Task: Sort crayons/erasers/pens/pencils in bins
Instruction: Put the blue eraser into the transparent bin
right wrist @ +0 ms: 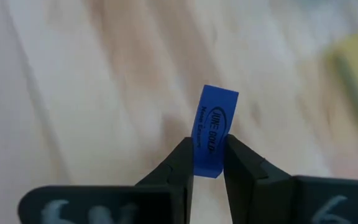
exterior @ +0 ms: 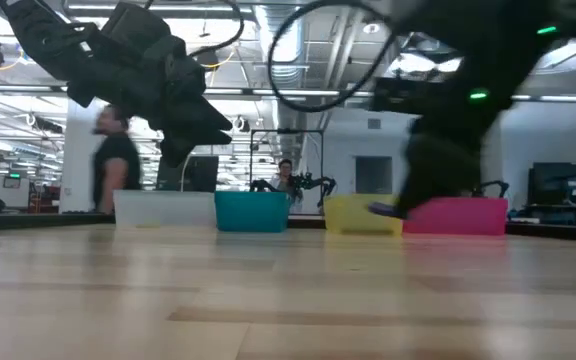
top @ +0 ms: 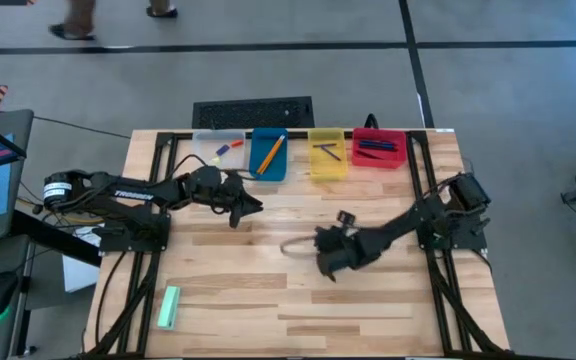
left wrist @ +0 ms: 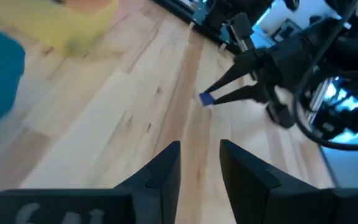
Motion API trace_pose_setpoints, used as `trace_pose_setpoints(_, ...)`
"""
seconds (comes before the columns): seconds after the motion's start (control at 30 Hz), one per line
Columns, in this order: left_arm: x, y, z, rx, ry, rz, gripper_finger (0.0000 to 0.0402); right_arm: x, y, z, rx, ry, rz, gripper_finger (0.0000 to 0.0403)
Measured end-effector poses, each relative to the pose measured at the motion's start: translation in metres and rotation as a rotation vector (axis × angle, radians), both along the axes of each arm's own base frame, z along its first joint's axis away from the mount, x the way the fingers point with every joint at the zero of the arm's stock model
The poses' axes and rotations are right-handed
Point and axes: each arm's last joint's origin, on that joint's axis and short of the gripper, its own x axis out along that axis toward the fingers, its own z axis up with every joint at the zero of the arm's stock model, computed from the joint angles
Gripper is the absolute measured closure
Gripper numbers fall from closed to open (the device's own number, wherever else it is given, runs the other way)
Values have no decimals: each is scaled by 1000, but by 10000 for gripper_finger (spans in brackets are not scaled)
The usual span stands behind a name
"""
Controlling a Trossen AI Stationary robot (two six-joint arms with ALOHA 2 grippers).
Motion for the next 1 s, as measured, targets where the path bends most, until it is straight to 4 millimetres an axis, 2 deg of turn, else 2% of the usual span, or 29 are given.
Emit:
trace_pose_setpoints(0.2, 1, 0, 3, -219, -17, 81, 261, 35, -34, 12, -123, -86, 167, 327)
trace_pose_setpoints(0.47, 2, 1, 5, -306, -36, 130, 244, 68, -67, 46, -300, -163, 312, 327)
trace_pose_setpoints(0.7, 3, 3, 10, -328, -94, 184, 244, 81, -72, 66, -345, -172, 411, 327)
trace_pose_setpoints(1.0, 3, 4, 10, -346, -99, 214, 244, 86, -70, 74, -381, -197, 454, 327)
